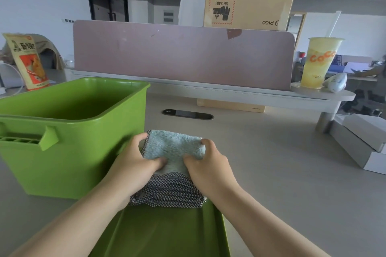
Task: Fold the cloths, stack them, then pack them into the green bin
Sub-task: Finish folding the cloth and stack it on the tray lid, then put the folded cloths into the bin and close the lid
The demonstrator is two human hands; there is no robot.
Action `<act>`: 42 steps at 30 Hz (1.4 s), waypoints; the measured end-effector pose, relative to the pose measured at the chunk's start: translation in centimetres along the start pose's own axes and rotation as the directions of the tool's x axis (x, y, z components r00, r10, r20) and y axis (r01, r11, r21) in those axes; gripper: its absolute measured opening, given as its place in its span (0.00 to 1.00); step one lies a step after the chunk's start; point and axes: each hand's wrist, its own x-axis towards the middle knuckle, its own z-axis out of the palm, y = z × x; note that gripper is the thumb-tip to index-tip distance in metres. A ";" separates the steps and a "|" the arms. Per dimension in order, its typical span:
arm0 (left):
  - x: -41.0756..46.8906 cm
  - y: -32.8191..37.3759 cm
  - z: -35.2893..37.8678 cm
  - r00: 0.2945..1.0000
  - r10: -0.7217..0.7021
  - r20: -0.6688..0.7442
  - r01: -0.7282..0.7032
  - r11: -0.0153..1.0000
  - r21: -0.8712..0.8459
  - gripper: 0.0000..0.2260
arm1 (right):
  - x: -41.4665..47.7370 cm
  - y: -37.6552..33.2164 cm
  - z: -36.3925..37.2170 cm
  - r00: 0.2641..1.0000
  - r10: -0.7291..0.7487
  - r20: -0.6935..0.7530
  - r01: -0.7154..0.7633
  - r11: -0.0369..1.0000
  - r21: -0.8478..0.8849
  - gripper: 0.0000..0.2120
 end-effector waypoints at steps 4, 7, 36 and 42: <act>0.8 -0.2 -0.5 0.993 -0.115 0.028 0.119 0.975 -0.190 0.39 | 0.1 -0.2 -0.3 1.000 -0.014 -0.001 0.014 0.991 0.131 0.22; 1.0 0.0 -0.9 0.976 -0.177 0.124 0.211 0.908 -0.362 0.31 | 0.2 -0.3 -0.3 1.000 0.003 -0.014 0.001 0.967 0.255 0.24; -3.3 3.5 -2.7 0.780 0.622 0.064 -0.625 0.780 0.040 0.28 | 0.6 -0.6 -4.6 0.924 -0.313 0.220 0.115 0.775 0.622 0.15; -4.8 8.1 -11.7 0.617 0.767 -0.179 -0.724 0.642 0.252 0.12 | -2.0 -5.0 -5.5 0.932 -0.349 0.102 0.213 0.752 0.623 0.19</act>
